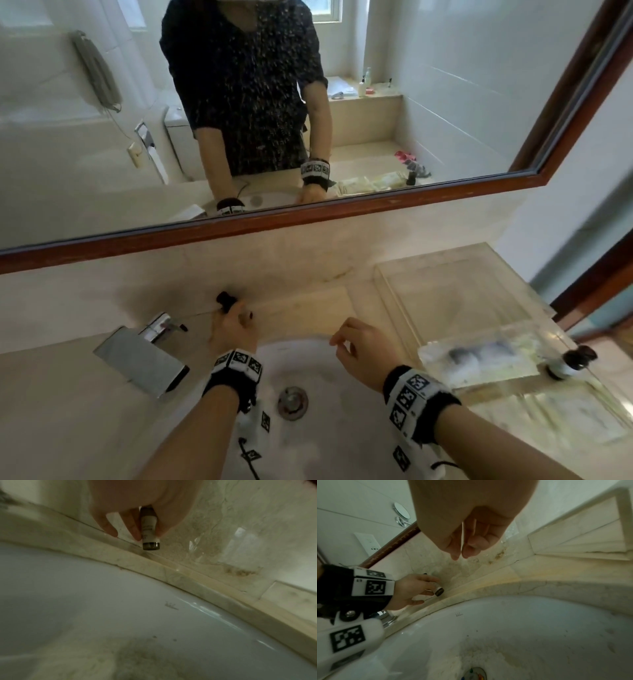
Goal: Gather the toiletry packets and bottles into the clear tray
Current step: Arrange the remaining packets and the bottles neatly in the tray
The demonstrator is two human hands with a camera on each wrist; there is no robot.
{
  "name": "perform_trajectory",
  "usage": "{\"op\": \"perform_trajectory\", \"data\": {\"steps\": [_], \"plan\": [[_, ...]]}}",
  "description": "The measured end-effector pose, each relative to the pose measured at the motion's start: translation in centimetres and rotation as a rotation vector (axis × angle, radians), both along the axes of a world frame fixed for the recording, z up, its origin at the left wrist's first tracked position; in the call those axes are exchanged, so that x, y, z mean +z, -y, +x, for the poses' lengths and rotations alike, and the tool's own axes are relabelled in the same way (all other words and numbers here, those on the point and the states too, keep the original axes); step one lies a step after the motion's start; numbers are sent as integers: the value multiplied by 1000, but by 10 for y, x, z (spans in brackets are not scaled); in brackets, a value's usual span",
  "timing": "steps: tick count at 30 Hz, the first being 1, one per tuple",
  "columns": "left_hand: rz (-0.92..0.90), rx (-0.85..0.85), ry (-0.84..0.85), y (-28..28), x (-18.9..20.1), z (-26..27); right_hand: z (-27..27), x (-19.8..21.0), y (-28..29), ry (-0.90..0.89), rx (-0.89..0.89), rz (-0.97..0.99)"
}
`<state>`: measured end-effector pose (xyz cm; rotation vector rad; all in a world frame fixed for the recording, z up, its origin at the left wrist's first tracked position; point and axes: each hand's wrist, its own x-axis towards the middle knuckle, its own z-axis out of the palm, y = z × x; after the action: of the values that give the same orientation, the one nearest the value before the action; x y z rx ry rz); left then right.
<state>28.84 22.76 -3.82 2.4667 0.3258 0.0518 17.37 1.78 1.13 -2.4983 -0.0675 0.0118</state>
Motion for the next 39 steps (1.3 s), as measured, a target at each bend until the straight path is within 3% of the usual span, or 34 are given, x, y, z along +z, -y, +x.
{"op": "perform_trajectory", "data": {"steps": [4, 8, 13, 26, 30, 33, 36, 39], "plan": [[-57, -154, 189, 37, 8, -25, 4, 15, -1, 56, -10, 26], [-26, -497, 413, 92, 31, -61, 6, 34, 7, 173, -31, 61], [-119, -518, 383, 158, 52, -99, -12, 53, 53, 188, -94, 121], [54, -876, 484, 293, 69, -165, -76, 88, 200, 91, -290, -123], [72, -952, 432, 315, 59, -175, -92, 86, 233, 33, -380, -120], [62, -929, 239, 321, 63, -189, -102, 80, 250, -4, -417, -114], [254, -942, 134, 320, 58, -197, -110, 75, 262, -48, -425, -118], [471, -1062, 24, 318, 45, -197, -117, 70, 268, -97, -422, -144]]}}
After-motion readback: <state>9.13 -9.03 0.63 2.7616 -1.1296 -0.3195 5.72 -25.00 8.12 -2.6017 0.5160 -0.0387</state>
